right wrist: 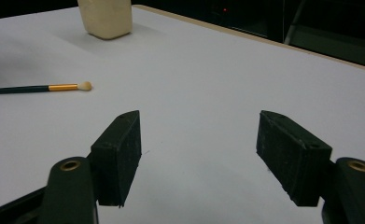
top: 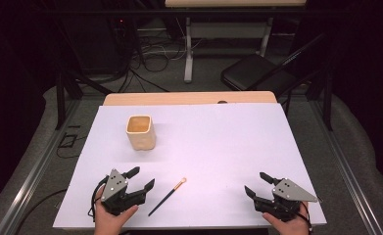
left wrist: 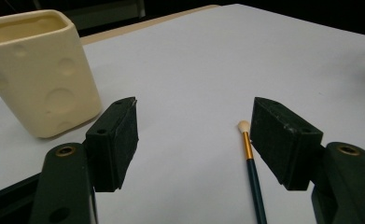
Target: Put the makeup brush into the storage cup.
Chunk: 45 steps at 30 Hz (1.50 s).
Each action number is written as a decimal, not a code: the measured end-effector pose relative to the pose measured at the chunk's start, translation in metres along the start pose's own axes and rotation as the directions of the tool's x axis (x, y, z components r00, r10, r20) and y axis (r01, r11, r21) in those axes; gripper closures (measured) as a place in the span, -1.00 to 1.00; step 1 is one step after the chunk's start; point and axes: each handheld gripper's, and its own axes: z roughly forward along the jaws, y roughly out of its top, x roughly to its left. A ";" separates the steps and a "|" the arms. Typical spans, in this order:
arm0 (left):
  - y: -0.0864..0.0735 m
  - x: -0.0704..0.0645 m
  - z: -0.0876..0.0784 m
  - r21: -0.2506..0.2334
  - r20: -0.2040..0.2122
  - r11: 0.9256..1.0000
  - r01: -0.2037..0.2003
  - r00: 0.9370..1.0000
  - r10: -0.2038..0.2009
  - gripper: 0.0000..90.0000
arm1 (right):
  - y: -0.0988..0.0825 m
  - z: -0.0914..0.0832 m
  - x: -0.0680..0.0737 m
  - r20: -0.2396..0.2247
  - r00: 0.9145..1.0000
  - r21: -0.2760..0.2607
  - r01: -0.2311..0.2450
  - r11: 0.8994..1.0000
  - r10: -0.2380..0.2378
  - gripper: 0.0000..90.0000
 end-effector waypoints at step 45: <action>0.022 0.011 0.001 0.211 0.043 0.977 0.042 0.998 -0.052 -0.23 | 0.000 0.006 -0.001 0.002 1.000 0.009 -0.017 1.000 0.017 -0.34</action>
